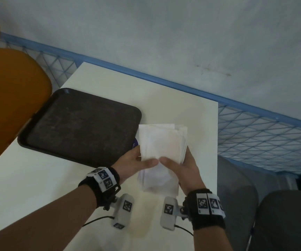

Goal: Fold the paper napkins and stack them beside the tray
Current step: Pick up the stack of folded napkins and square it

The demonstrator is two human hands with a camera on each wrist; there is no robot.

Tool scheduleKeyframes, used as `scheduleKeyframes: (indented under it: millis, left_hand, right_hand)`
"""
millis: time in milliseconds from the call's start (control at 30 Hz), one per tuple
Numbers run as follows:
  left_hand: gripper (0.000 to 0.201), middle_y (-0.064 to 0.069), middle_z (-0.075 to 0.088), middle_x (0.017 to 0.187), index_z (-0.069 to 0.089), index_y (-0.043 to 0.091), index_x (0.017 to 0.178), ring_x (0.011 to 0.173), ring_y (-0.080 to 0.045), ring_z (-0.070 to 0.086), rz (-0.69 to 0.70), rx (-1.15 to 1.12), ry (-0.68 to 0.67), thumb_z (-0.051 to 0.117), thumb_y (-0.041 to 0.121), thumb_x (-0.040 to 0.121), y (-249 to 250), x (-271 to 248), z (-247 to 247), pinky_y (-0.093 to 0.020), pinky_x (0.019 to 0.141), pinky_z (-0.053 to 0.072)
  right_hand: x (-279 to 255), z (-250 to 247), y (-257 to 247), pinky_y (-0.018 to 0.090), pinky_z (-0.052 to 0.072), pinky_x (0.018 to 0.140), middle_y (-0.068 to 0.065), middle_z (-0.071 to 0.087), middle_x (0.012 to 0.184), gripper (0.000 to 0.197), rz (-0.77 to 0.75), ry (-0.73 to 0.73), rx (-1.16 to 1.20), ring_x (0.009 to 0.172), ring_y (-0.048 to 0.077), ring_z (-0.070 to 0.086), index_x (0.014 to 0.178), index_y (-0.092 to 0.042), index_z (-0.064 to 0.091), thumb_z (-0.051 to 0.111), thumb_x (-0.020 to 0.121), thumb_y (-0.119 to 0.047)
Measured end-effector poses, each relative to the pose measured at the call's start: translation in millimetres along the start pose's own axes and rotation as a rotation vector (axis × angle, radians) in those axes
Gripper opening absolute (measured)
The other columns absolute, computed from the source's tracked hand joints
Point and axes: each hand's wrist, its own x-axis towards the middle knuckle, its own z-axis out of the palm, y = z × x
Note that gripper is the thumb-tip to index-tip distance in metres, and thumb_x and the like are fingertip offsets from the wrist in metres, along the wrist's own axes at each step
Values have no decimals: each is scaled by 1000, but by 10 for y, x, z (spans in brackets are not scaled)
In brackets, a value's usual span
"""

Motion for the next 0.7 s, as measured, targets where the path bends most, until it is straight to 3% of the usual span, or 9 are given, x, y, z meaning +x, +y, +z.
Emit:
scheduleKeyframes:
  millis: [100,200,333,400,467,533,600,700]
  left_hand:
    - [53,-1,68,126,55,22,134,117,-17,64,126,-49,-96,74,16,85,149,-261,-114,-37,98,53]
    - [48,-2,70,122,59,23,130,114,-19,66,173,-48,-59,75,16,86,123,-428,-280,-41,97,53]
    - [37,-1,73,113,63,27,121,106,-20,69,234,-118,101,74,19,86,35,-668,-701,-43,92,56]
    - [39,-3,72,116,64,25,122,108,-22,69,251,-188,137,75,20,85,10,-779,-939,-49,95,54]
    - [43,-3,71,119,63,26,123,111,-23,67,268,-224,167,77,21,83,3,-873,-1161,-54,97,52]
    - [44,-2,70,121,61,28,124,112,-22,66,294,-241,181,77,20,83,12,-947,-1361,-54,97,51]
    - [43,1,70,119,61,32,122,111,-21,67,314,-247,186,76,20,83,47,-1016,-1533,-51,95,53]
    - [39,2,72,115,62,35,118,108,-19,68,345,-272,183,75,20,84,87,-1116,-1753,-46,91,54]
  right_hand:
    - [-156,255,-143,34,59,87,-12,70,119,62,-42,-32,78,107,9,69,132,-38,54,82,77,-45]
    - [-202,611,-264,31,56,87,-15,65,124,62,-42,-33,42,114,13,64,137,-41,48,70,83,-59]
    - [-317,1136,-462,12,49,76,-30,54,122,69,-161,22,-60,106,-8,58,145,-40,33,72,88,-48]
    - [-366,1374,-550,14,48,79,-26,52,123,72,-253,154,-170,109,-7,55,145,-40,34,74,86,-46]
    - [-394,1606,-599,27,52,88,-19,52,124,55,-407,298,-319,113,5,56,134,-34,50,74,86,-43]
    - [-433,1835,-649,38,54,89,-10,55,122,37,-568,378,-413,110,16,57,120,-26,61,74,87,-37]
    - [-464,2044,-723,34,53,84,-5,58,118,27,-666,426,-455,106,18,57,110,-24,66,75,86,-32]
    - [-518,2312,-849,15,41,80,-9,57,113,20,-747,456,-497,102,11,52,103,-25,68,75,84,-25]
